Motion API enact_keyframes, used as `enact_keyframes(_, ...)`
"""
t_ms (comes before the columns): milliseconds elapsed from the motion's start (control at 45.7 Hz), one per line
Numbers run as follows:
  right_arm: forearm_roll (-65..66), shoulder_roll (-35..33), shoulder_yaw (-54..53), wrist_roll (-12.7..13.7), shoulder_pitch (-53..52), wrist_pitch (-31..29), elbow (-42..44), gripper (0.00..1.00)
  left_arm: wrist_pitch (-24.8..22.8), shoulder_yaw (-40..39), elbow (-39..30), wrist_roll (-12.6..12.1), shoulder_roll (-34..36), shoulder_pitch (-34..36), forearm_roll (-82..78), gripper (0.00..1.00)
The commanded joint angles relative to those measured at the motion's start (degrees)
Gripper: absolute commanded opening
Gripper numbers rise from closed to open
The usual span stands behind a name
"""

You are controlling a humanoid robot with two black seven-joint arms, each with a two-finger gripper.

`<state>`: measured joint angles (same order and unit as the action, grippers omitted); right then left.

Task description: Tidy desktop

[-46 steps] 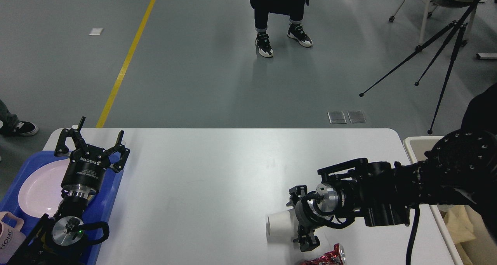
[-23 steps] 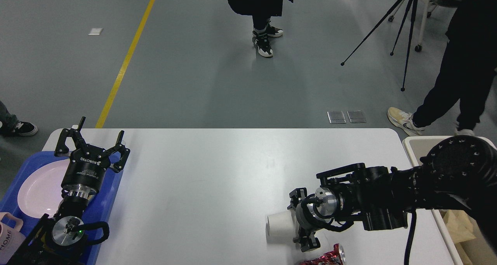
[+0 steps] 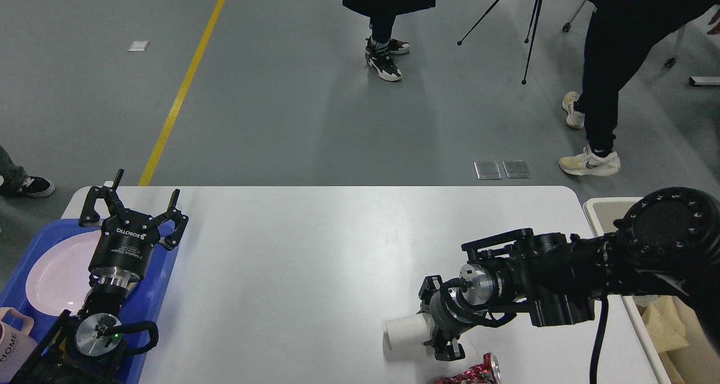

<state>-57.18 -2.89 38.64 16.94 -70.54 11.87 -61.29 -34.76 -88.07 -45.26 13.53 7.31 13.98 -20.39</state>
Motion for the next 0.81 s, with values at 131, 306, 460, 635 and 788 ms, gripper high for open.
enact_keyframes(131,0.2,-5.2,1.7,0.2,-8.9,-2.6,-8.8,0.00,0.0,0.0,0.0,0.0,0.0,0.0,0.0,0.97)
enact_keyframes(306,7.8,-7.4,12.1,1.2,-24.6,-15.7,-17.3,0.00,0.0,0.0,0.0,0.0,0.0,0.0,0.0,0.97)
enact_keyframes(460,21.4,-9.2,20.1,0.8,-35.1,-32.2,-18.7,0.00,0.0,0.0,0.0,0.0,0.0,0.0,0.0,0.97)
enact_keyframes(635,39.5,-14.6,23.6,0.6,-49.6,-42.4,-24.7,0.00,0.0,0.0,0.0,0.0,0.0,0.1,0.0,0.97)
enact_keyframes(788,48.1,-19.0,23.9,0.4,-59.9,-51.3,-29.1,0.00,0.0,0.0,0.0,0.0,0.0,0.0,0.0,0.97)
